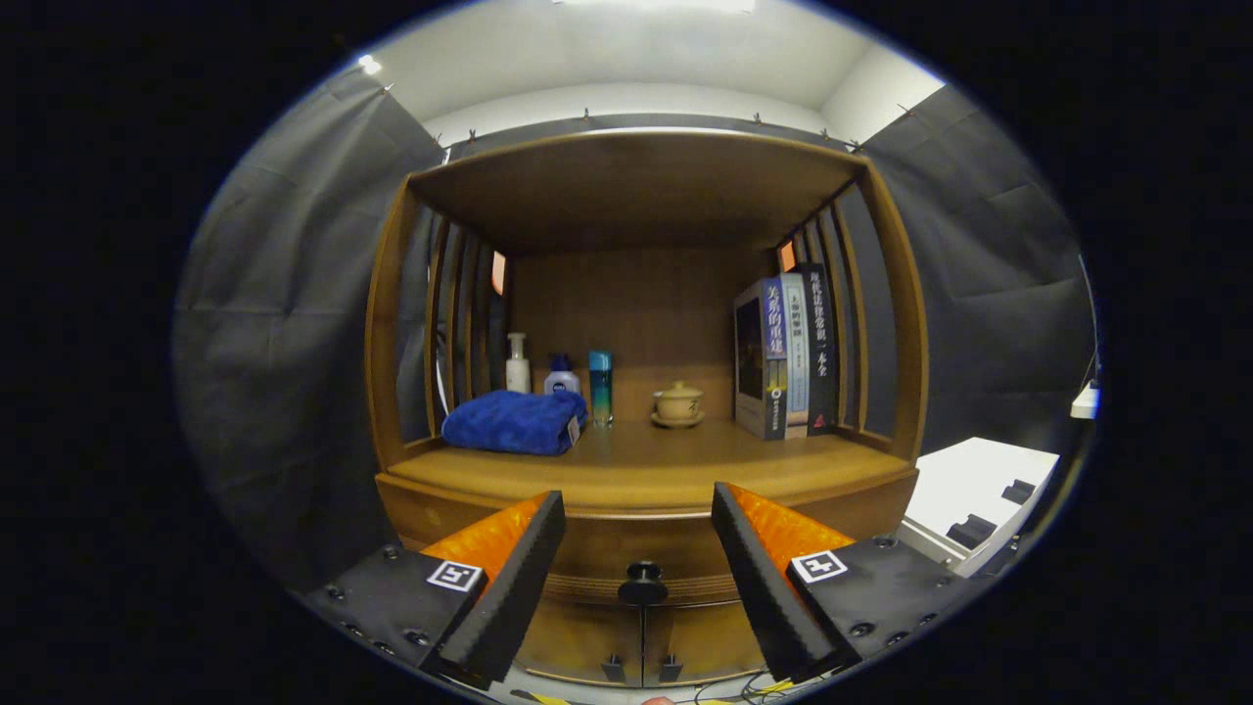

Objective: Pull open the drawer, take out the items inside it, and place them on the countertop above the cabinet.

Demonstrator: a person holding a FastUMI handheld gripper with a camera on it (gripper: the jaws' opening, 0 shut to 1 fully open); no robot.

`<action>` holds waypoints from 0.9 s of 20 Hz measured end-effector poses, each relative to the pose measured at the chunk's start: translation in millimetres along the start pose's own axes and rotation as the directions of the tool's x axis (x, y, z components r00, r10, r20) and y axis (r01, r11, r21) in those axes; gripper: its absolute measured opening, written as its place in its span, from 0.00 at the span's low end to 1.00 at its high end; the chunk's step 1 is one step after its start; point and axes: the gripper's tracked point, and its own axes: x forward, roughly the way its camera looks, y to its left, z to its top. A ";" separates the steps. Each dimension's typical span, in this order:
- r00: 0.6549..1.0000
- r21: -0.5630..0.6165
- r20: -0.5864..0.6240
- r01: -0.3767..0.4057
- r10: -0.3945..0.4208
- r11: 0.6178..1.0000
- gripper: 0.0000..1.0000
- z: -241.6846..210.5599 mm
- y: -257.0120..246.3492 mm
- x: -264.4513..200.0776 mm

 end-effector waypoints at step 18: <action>0.984 0.001 -0.160 0.077 -0.076 0.997 0.64 -99.8 -14.2 60.7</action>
